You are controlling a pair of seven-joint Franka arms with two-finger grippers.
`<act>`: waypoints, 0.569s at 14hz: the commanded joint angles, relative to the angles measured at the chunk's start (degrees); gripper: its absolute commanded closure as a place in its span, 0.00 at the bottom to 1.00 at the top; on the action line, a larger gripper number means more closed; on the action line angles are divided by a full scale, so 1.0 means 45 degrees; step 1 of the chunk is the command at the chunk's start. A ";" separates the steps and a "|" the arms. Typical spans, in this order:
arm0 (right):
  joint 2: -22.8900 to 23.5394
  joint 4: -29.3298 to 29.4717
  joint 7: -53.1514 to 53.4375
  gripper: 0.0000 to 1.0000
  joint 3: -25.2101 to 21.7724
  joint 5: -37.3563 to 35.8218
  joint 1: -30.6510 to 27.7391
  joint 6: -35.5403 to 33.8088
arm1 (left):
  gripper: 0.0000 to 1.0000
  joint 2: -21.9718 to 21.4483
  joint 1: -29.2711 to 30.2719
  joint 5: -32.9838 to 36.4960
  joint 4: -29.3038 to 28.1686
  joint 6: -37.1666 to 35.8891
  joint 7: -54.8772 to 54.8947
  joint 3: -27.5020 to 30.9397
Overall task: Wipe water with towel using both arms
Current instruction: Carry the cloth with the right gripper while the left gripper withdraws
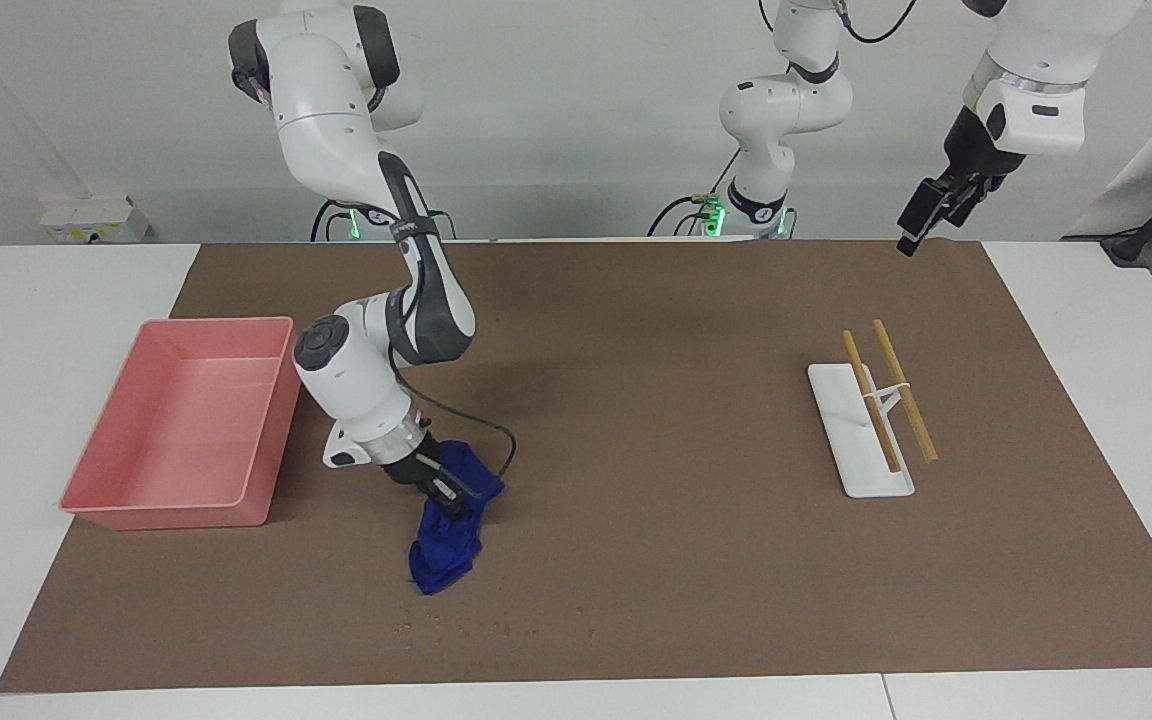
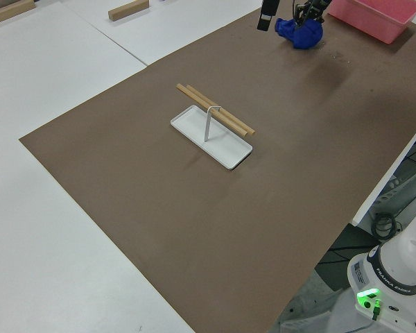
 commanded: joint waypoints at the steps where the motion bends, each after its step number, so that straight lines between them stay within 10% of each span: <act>1: -0.1718 -0.2029 -0.0296 1.00 0.0069 -0.0292 -0.0054 -0.0647 | 0.00 -0.0038 -0.0286 0.0315 -0.0275 -0.0021 0.0952 0.0399; 8: -0.3790 -0.5080 -0.0999 1.00 0.0069 -0.0331 -0.0327 -0.1444 | 0.00 0.0314 -0.0889 0.0492 -0.0138 -0.0432 0.3120 0.1353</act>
